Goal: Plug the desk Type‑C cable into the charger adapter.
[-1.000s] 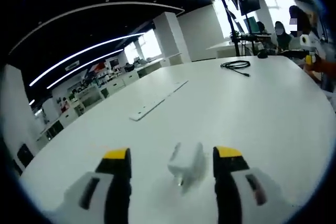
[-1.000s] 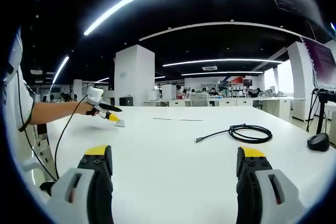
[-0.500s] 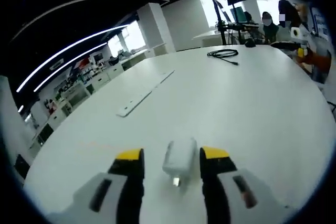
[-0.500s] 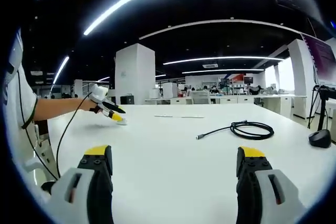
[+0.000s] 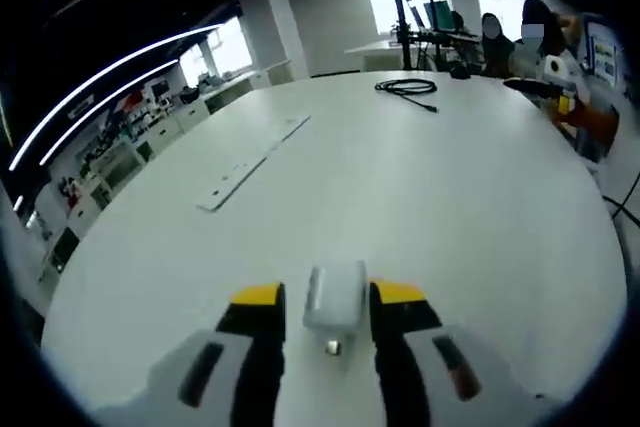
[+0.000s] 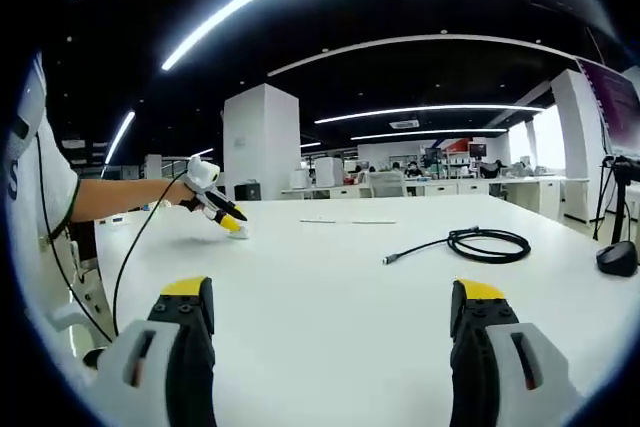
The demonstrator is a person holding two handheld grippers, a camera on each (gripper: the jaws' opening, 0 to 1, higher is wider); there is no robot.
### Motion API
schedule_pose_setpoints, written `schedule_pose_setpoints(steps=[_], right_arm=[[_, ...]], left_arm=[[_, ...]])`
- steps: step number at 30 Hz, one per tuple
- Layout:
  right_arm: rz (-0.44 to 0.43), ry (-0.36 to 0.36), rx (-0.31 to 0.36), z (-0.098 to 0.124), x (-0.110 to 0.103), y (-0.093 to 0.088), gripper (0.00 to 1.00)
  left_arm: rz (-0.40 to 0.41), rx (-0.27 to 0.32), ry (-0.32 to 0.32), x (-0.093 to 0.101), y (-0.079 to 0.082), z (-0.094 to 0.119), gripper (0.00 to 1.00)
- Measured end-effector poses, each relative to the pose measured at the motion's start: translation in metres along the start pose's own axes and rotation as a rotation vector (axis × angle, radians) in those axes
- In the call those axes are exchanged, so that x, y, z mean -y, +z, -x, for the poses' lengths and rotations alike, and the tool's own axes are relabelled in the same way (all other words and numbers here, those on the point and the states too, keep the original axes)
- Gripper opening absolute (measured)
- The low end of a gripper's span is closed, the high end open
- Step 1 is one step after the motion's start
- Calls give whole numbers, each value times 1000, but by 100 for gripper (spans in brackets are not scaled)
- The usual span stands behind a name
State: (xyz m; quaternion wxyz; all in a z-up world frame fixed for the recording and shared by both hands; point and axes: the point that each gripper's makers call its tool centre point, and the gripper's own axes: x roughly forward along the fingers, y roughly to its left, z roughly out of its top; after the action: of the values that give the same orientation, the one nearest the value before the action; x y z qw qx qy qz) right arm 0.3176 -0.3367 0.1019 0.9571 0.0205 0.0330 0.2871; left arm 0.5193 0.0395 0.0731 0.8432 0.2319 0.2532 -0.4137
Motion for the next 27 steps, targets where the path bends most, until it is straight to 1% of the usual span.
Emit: schedule_pose_setpoints(steps=[3,4,10,13,17,23,26,27], right_arm=[[-4,6,0,-1,-3,-1,100],[-5,8,0,-1,-4,-1,100],[-11,21,1,-3,-11,0,100],[-20,32,0,-4,-16,-1,100],[-23,42,0,-6,-21,-1,100],[-25,47,-2,-7,-22,-1,100],[-26,47,-2,-7,-22,-1,100],[-20,49,-3,-7,-21,-1,100]], left_arm=[[14,-44,-33,3,-4,-2,29],[13,-68,-48,6,-6,-4,29],[20,-121,-81,9,-10,-8,28],[37,-127,-86,7,-9,-8,27],[25,-148,-93,6,-10,-8,26],[32,-169,-107,6,-8,-8,25],[31,-169,-108,6,-8,-9,24],[28,-195,-114,8,-8,-10,24]])
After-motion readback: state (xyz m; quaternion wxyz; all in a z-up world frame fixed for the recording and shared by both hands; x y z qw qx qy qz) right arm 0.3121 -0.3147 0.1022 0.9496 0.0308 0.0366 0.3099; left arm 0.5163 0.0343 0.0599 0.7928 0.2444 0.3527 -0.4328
